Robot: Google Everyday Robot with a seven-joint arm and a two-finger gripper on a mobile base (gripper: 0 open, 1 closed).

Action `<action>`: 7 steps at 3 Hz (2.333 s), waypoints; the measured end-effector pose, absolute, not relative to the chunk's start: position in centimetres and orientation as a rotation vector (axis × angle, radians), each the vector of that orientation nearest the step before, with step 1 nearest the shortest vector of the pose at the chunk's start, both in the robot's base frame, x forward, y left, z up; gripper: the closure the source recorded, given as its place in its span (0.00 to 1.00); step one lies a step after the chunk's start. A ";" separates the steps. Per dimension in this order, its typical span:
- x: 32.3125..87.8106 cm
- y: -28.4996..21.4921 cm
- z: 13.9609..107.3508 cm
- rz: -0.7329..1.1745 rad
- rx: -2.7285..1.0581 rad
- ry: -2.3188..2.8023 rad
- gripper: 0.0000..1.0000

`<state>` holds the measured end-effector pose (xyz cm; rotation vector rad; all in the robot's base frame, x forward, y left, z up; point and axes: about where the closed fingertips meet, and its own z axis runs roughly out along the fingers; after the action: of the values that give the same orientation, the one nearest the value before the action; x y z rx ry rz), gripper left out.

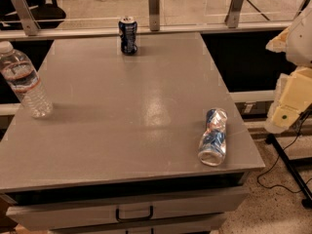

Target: Place redbull can upright

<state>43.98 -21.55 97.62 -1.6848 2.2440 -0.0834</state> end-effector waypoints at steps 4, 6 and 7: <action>47.1 -16.9 88.8 0.057 -1.085 2.709 0.00; 48.3 -17.4 84.8 0.089 -0.605 2.905 0.00; 48.4 -16.3 83.1 0.118 -0.453 2.959 0.00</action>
Offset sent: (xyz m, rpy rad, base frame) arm 0.0213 0.0583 -0.0790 0.1037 0.1683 -0.5212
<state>48.42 -16.34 83.10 -0.4527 2.9590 0.1183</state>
